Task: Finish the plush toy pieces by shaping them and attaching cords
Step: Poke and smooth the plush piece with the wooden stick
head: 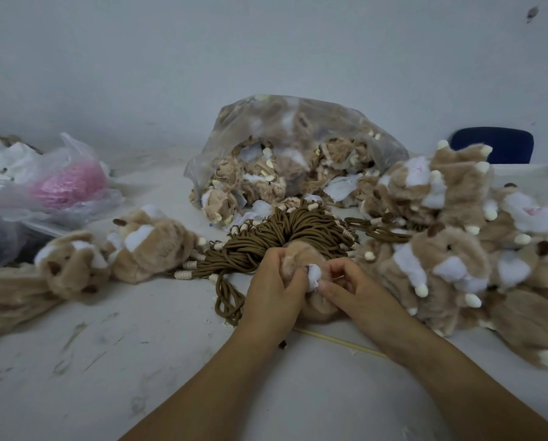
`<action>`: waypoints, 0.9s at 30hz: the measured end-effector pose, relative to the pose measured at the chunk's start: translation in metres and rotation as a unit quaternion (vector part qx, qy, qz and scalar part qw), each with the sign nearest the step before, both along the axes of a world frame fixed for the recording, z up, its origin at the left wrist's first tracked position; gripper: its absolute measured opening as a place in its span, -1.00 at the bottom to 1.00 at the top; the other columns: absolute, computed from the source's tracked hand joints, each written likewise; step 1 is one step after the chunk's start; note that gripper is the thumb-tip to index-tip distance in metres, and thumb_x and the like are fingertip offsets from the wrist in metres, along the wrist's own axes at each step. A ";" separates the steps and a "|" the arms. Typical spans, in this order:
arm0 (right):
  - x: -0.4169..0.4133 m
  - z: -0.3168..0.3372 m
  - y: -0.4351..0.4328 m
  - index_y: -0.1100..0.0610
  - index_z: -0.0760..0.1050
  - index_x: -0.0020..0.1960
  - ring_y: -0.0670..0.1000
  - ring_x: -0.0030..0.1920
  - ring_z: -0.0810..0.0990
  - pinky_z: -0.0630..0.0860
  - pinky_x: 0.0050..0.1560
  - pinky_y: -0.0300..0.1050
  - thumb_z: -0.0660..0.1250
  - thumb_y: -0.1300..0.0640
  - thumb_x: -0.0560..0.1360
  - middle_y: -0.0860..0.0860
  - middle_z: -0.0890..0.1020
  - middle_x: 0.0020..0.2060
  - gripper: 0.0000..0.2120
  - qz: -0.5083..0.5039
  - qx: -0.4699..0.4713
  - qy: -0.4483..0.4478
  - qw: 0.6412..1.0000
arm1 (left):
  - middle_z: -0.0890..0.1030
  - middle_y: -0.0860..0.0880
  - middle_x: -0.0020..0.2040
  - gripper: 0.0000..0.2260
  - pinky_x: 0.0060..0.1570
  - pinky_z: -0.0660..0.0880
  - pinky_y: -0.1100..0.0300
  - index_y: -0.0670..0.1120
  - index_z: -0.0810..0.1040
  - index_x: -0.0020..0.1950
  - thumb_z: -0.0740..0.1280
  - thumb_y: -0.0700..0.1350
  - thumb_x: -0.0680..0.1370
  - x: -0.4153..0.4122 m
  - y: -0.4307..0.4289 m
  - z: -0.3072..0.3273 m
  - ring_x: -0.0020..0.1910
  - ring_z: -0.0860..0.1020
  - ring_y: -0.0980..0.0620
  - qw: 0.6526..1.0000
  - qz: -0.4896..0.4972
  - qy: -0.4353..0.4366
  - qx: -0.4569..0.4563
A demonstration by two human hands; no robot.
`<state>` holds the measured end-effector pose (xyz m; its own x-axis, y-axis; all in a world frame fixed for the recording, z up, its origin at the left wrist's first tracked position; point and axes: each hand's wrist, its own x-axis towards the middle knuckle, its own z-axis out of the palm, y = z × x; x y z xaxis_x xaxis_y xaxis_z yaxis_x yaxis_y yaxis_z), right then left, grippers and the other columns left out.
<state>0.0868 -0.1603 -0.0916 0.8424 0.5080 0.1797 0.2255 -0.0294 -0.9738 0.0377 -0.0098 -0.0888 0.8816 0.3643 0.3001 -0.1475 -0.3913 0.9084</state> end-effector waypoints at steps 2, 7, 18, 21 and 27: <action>0.000 0.000 0.001 0.04 0.50 -0.02 -0.17 -0.25 0.53 0.49 -0.25 -0.31 0.36 0.12 0.51 -0.09 0.60 -0.28 -0.93 -0.021 -0.004 -0.001 1.000 | 0.58 0.19 -0.19 -0.88 -0.34 0.38 0.47 0.24 0.41 -0.07 0.33 0.05 0.52 -0.001 -0.001 0.001 -0.24 0.51 0.30 1.000 -0.024 -0.003 0.004; 0.004 -0.004 0.005 0.10 0.42 -0.15 -0.14 -0.38 0.41 0.43 -0.34 -0.19 0.36 0.01 0.45 -0.14 0.48 -0.43 -0.81 -0.143 -0.056 -0.053 0.987 | 0.53 0.30 0.05 -0.81 -0.10 0.45 0.46 0.39 0.42 0.03 0.35 0.19 0.46 -0.002 -0.005 0.003 0.04 0.51 0.37 0.995 -0.100 -0.007 0.018; 0.001 0.004 0.000 0.02 0.46 -0.18 -0.17 -0.33 0.44 0.41 -0.33 -0.34 0.36 0.15 0.51 -0.11 0.52 -0.39 -0.88 -0.048 0.003 -0.058 0.997 | 0.65 0.06 -0.02 -0.72 0.00 0.57 0.14 0.10 0.52 0.08 0.36 0.19 0.45 0.001 0.006 0.004 -0.03 0.61 0.15 0.993 -0.105 0.035 -0.040; -0.001 0.008 -0.002 -0.05 0.46 -0.20 -0.17 -0.33 0.43 0.41 -0.33 -0.31 0.35 0.10 0.52 -0.11 0.51 -0.38 -0.86 -0.052 -0.024 -0.085 0.995 | 0.61 0.11 -0.08 -0.85 -0.18 0.51 0.34 0.17 0.44 0.02 0.38 0.09 0.53 0.001 0.007 0.006 -0.14 0.56 0.26 0.994 -0.104 0.033 -0.006; -0.007 0.013 0.002 0.03 0.39 -0.18 -0.16 -0.29 0.42 0.36 -0.28 -0.34 0.32 0.12 0.53 -0.07 0.48 -0.31 -0.86 -0.092 -0.150 -0.263 0.949 | 0.48 0.08 -0.19 -0.78 -0.35 0.31 0.31 0.10 0.29 -0.12 0.36 -0.02 0.53 0.002 0.001 0.002 -0.28 0.44 0.22 0.994 -0.037 0.015 0.100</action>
